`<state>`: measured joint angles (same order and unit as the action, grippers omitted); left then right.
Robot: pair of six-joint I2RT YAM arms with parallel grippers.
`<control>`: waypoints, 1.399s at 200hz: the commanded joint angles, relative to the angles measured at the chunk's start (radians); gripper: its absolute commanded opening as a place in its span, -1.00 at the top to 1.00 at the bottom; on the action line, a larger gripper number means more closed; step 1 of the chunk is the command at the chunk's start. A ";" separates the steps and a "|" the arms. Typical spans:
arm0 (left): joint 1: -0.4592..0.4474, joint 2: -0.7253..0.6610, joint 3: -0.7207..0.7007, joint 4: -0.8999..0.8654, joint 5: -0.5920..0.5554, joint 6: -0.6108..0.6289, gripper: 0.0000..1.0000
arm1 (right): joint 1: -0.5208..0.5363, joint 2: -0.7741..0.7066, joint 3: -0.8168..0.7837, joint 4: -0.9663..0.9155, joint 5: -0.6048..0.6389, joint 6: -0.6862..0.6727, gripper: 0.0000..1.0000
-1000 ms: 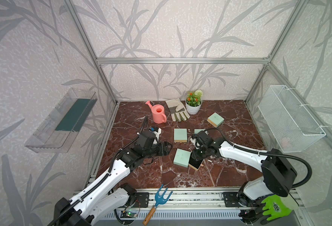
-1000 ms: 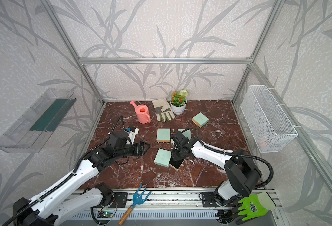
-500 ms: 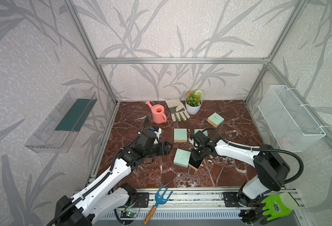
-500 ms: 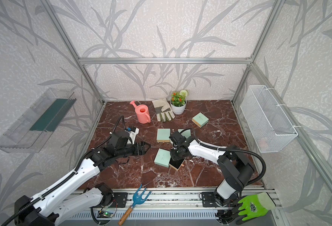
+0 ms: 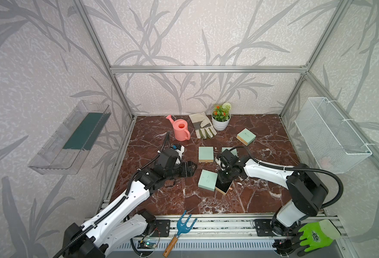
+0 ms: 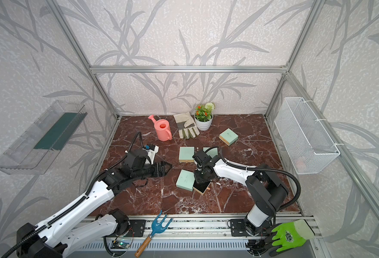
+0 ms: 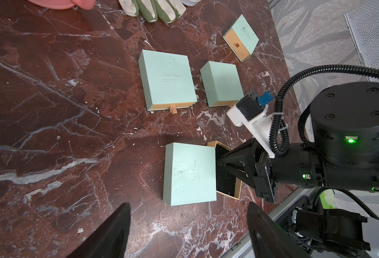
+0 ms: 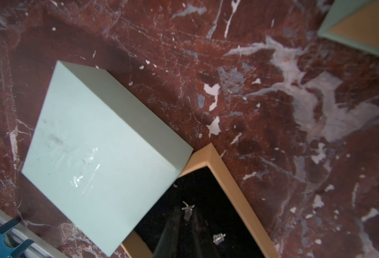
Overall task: Take out the earrings from the drawer-style jewelry box
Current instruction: Pick up the earring from the drawer, then place the earring at the center of the board.
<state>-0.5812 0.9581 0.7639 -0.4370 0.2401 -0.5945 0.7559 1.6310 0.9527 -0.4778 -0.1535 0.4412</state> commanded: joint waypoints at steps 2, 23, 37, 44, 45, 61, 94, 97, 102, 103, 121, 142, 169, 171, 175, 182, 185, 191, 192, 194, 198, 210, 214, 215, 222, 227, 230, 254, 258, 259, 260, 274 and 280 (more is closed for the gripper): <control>0.003 0.001 -0.001 0.008 -0.008 0.010 -0.62 | 0.006 0.007 0.022 -0.028 0.019 0.006 0.77; 0.004 0.000 -0.002 0.008 -0.010 0.009 -0.62 | 0.006 0.001 0.021 -0.027 0.019 0.008 0.81; 0.004 0.000 -0.003 0.008 -0.009 0.009 -0.62 | 0.006 -0.003 0.023 -0.027 0.012 0.010 0.83; 0.003 0.001 -0.003 0.009 -0.010 0.008 -0.62 | 0.007 -0.005 0.023 -0.024 0.006 0.011 0.84; 0.003 0.001 -0.003 0.009 -0.010 0.008 -0.62 | 0.007 -0.005 0.023 -0.024 0.005 0.011 0.84; 0.004 0.001 -0.003 0.008 -0.009 0.008 -0.62 | 0.006 -0.012 0.024 -0.026 0.002 0.013 0.87; 0.004 -0.001 0.001 0.007 -0.008 0.010 -0.62 | 0.006 -0.042 0.031 -0.046 0.015 0.013 0.90; 0.003 -0.001 0.003 0.007 -0.009 0.010 -0.62 | 0.006 -0.045 0.033 -0.050 0.016 0.013 0.90; 0.005 -0.001 0.002 0.006 -0.007 0.011 -0.62 | 0.006 -0.050 0.034 -0.056 0.018 0.013 0.90; 0.005 -0.001 0.003 0.007 -0.007 0.011 -0.62 | 0.006 -0.052 0.034 -0.058 0.018 0.013 0.90; 0.005 -0.002 0.007 0.004 -0.002 0.013 -0.62 | 0.004 -0.082 0.043 -0.075 0.022 0.013 0.90; 0.006 -0.001 0.027 -0.019 -0.004 0.018 -0.62 | -0.009 -0.125 0.050 -0.100 0.025 0.013 0.90; 0.006 -0.010 0.082 -0.080 0.002 0.046 -0.62 | -0.067 -0.192 0.060 -0.134 0.024 0.004 0.92; 0.005 -0.012 0.087 -0.085 0.003 0.050 -0.62 | -0.074 -0.199 0.060 -0.137 0.023 0.002 0.92; 0.005 -0.017 0.095 -0.093 0.002 0.055 -0.62 | -0.088 -0.210 0.061 -0.140 0.030 0.000 0.92; 0.005 -0.023 0.111 -0.107 0.003 0.069 -0.62 | -0.116 -0.228 0.061 -0.144 0.040 -0.007 0.93; 0.006 -0.027 0.118 -0.112 0.002 0.074 -0.62 | -0.130 -0.234 0.062 -0.147 0.045 -0.008 0.94; 0.004 -0.033 0.130 -0.123 0.001 0.083 -0.62 | -0.160 -0.244 0.065 -0.157 0.052 -0.011 0.94; 0.004 -0.034 0.132 -0.124 0.001 0.087 -0.63 | -0.165 -0.245 0.066 -0.158 0.053 -0.012 0.95; 0.006 -0.035 0.137 -0.127 0.001 0.090 -0.63 | -0.173 -0.248 0.069 -0.161 0.054 -0.012 0.95; 0.004 -0.037 0.144 -0.135 0.002 0.101 -0.63 | -0.201 -0.251 0.074 -0.167 0.050 -0.013 0.95; 0.006 -0.037 0.172 -0.153 0.008 0.124 -0.63 | -0.273 -0.251 0.079 -0.173 0.033 -0.018 0.95; 0.005 -0.035 0.180 -0.157 0.012 0.131 -0.63 | -0.297 -0.244 0.082 -0.177 0.032 -0.019 0.95; 0.005 -0.035 0.181 -0.158 0.013 0.133 -0.63 | -0.302 -0.243 0.083 -0.179 0.032 -0.019 0.95; 0.006 -0.030 0.192 -0.163 0.018 0.144 -0.63 | -0.340 -0.227 0.091 -0.191 0.036 -0.026 0.96; 0.005 -0.027 0.196 -0.164 0.020 0.150 -0.63 | -0.369 -0.214 0.099 -0.196 0.043 -0.031 0.98; 0.005 -0.026 0.197 -0.165 0.023 0.154 -0.63 | -0.385 -0.204 0.103 -0.200 0.048 -0.031 0.99; 0.006 -0.014 0.185 -0.152 0.038 0.163 -0.63 | -0.518 -0.142 0.141 -0.202 0.065 -0.029 1.00; 0.006 -0.013 0.182 -0.151 0.042 0.164 -0.63 | -0.533 -0.134 0.144 -0.194 0.076 -0.029 1.00; 0.006 -0.012 0.181 -0.151 0.044 0.164 -0.63 | -0.535 -0.130 0.145 -0.193 0.078 -0.029 1.00; 0.005 -0.012 0.180 -0.150 0.044 0.163 -0.63 | -0.538 -0.128 0.145 -0.190 0.081 -0.028 1.00; 0.006 -0.010 0.180 -0.157 0.073 0.168 -0.63 | -0.576 -0.084 0.153 -0.156 0.136 -0.017 1.00; 0.007 -0.011 0.180 -0.163 0.081 0.172 -0.63 | -0.593 -0.062 0.165 -0.149 0.140 -0.018 1.00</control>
<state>-0.5800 0.9463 0.9455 -0.5694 0.2745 -0.4652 0.2127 1.5070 1.0859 -0.6312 -0.0826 0.4221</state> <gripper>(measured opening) 0.814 0.044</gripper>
